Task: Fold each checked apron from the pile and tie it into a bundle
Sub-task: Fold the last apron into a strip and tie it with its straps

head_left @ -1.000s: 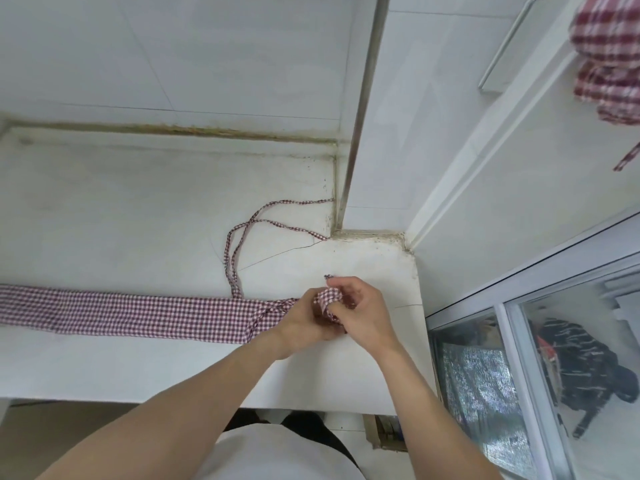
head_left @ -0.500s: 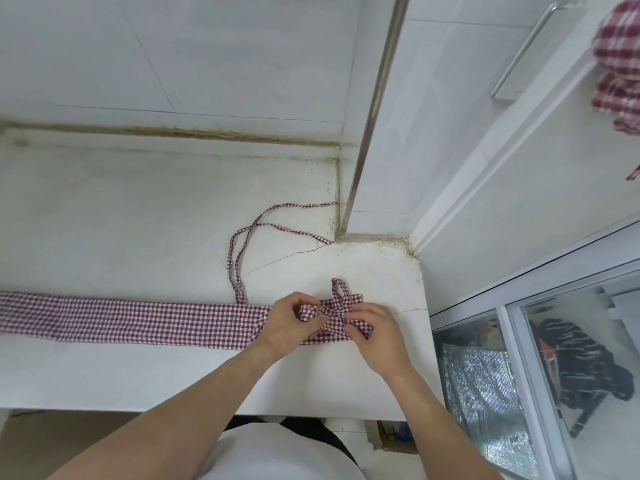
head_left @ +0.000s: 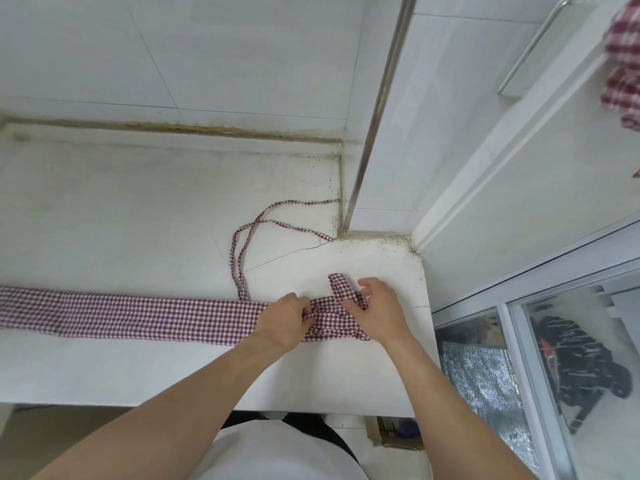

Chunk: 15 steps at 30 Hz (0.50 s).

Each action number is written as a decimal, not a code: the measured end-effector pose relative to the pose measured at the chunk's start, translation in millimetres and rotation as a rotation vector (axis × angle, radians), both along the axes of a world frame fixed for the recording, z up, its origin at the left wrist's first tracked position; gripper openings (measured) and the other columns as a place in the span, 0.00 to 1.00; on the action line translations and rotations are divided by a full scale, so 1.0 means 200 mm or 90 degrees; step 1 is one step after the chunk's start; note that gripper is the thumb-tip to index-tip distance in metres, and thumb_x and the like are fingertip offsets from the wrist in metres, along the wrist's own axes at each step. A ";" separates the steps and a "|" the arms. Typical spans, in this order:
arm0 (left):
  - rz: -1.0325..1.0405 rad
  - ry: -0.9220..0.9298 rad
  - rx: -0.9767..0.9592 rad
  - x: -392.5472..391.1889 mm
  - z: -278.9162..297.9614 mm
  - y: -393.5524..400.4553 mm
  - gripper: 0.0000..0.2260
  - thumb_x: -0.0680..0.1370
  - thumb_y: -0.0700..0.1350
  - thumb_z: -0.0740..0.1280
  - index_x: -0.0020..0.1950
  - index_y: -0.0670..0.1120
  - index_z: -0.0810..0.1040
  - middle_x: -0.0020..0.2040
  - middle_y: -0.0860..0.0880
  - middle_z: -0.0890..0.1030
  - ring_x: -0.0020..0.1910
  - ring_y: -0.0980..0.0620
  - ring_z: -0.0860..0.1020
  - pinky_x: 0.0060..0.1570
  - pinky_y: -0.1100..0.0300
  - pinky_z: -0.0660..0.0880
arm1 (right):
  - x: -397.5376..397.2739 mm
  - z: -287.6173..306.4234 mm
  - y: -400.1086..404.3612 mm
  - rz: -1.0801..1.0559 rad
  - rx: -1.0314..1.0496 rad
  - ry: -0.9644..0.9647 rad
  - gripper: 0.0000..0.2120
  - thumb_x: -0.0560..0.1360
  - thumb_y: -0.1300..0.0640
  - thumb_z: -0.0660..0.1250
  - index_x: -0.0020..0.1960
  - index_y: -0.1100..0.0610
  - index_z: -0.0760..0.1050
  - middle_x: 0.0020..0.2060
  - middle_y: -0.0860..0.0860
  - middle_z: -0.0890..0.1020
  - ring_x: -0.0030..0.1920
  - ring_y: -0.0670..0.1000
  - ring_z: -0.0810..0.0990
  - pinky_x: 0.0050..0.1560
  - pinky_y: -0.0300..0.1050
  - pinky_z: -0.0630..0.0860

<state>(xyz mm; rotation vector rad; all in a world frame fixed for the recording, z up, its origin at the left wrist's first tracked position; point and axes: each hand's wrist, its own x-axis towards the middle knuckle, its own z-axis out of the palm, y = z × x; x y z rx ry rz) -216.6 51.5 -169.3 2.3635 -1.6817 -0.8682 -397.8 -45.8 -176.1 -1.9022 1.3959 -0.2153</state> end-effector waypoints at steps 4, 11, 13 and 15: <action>-0.008 0.007 0.015 0.00 -0.01 -0.02 0.10 0.79 0.49 0.68 0.57 0.46 0.78 0.54 0.46 0.77 0.53 0.45 0.79 0.50 0.55 0.74 | 0.08 0.02 -0.11 0.061 0.039 0.084 0.24 0.74 0.45 0.72 0.65 0.55 0.76 0.57 0.54 0.75 0.62 0.55 0.72 0.64 0.50 0.70; 0.003 0.073 -0.006 0.03 -0.04 -0.02 0.09 0.77 0.47 0.70 0.53 0.43 0.79 0.47 0.49 0.74 0.50 0.45 0.78 0.47 0.57 0.71 | 0.13 0.11 -0.05 0.200 0.072 -0.096 0.04 0.73 0.58 0.73 0.46 0.52 0.81 0.54 0.45 0.82 0.55 0.46 0.78 0.59 0.41 0.73; 0.025 0.099 -0.016 0.04 -0.05 -0.01 0.09 0.77 0.47 0.72 0.52 0.43 0.79 0.47 0.47 0.77 0.48 0.47 0.77 0.47 0.57 0.71 | 0.10 0.09 0.00 0.237 0.131 -0.089 0.02 0.75 0.58 0.71 0.47 0.53 0.82 0.49 0.44 0.83 0.50 0.45 0.80 0.54 0.42 0.75; 0.042 0.111 -0.025 0.04 -0.05 -0.01 0.10 0.76 0.47 0.72 0.52 0.43 0.79 0.47 0.48 0.77 0.45 0.50 0.74 0.45 0.58 0.69 | 0.08 0.04 0.02 0.229 0.116 -0.095 0.05 0.77 0.58 0.69 0.50 0.55 0.83 0.47 0.45 0.84 0.48 0.45 0.80 0.51 0.40 0.73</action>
